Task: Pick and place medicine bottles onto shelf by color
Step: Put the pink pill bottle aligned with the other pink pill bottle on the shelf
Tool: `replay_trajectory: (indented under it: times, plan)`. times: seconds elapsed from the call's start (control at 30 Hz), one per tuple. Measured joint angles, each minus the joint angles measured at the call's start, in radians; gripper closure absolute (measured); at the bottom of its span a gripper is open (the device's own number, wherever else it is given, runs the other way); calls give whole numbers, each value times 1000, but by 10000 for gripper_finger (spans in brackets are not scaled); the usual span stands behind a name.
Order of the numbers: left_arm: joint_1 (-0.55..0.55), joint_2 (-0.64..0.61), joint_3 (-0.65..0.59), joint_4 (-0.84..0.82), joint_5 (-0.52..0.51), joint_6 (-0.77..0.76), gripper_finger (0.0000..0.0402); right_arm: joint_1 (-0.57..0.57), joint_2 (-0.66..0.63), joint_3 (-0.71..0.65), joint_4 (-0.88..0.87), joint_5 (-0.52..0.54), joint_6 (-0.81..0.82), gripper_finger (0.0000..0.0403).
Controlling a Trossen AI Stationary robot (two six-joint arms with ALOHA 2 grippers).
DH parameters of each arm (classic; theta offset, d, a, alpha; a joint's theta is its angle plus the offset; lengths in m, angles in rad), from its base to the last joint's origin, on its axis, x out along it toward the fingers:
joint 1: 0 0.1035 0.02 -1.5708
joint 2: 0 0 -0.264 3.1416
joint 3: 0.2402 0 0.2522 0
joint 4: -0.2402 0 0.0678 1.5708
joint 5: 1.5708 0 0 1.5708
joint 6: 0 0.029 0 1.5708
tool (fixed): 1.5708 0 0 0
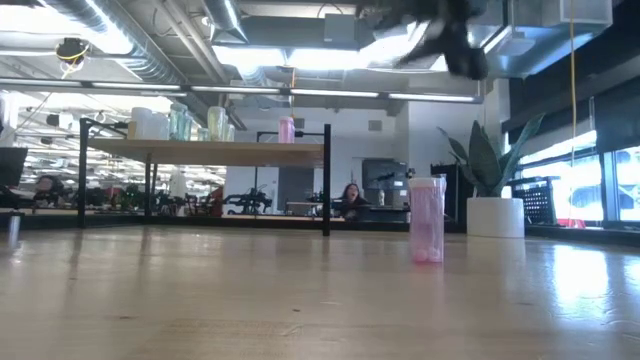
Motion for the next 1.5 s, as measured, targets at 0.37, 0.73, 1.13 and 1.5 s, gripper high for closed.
replay_trajectory:
  times: [0.37, 0.73, 1.13, 1.5]
  plan:
    - [85, 109, 0, 271, 159, 265, 243, 181, -222, 0, 11, 39, -603, 205]
    - [154, 311, 0, 435, 235, 282, 243, 273, -349, 0, 8, -26, -815, 205]
    - [165, 476, 0, 610, 378, 355, 243, 282, -400, 1, -49, -61, -878, 205]
    - [166, 529, 0, 646, 346, 357, 243, 281, -400, 1, -74, -61, -874, 205]
